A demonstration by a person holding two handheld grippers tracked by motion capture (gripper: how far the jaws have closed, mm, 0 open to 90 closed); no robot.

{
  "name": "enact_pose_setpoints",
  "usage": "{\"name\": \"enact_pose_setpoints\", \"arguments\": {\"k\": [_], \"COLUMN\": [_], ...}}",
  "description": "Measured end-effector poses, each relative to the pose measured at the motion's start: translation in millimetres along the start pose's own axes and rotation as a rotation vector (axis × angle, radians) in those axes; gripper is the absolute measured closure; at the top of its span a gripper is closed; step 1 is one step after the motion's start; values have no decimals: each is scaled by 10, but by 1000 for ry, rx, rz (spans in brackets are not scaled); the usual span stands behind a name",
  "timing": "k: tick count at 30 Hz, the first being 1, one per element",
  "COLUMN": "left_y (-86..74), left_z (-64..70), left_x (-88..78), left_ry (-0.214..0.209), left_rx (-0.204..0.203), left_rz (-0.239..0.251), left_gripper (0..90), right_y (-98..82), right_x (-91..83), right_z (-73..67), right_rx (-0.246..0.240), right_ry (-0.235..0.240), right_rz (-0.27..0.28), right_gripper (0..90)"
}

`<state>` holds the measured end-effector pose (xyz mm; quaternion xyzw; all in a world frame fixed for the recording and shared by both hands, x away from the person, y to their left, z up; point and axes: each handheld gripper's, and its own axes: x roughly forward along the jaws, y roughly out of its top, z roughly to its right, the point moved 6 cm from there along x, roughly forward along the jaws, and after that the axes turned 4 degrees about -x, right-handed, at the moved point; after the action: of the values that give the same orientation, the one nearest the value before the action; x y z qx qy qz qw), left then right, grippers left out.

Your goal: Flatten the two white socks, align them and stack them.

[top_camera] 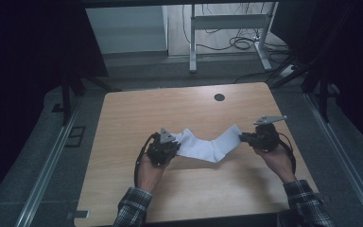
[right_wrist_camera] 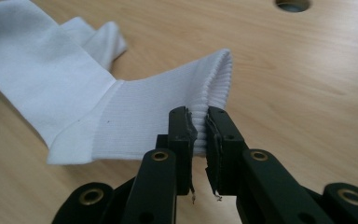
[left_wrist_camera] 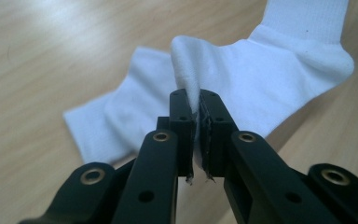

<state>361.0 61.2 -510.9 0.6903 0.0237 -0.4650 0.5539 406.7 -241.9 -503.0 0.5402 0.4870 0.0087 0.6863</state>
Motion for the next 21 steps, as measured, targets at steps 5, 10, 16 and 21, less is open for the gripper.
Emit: {"name": "enact_pose_setpoints", "arguments": {"k": [5, 10, 16, 21], "left_y": [-285, -602, -866, -890], "left_z": [2, -9, -27, -98], "left_x": [-159, -217, -179, -154], "left_ry": [-5, -9, -6, 10], "left_rx": [-30, -41, -68, -90], "left_rz": [-11, -59, -110, -109], "left_gripper": [846, 842, 830, 740], "right_y": [-67, -195, -350, -408], "right_x": [68, 186, 320, 344], "right_z": [-218, -419, -527, -502], "right_rx": [-21, -39, -66, -65], "right_ry": [47, 93, 98, 89], "right_rz": [-16, -53, -118, -127], "right_gripper": [796, 790, 778, 719]}}
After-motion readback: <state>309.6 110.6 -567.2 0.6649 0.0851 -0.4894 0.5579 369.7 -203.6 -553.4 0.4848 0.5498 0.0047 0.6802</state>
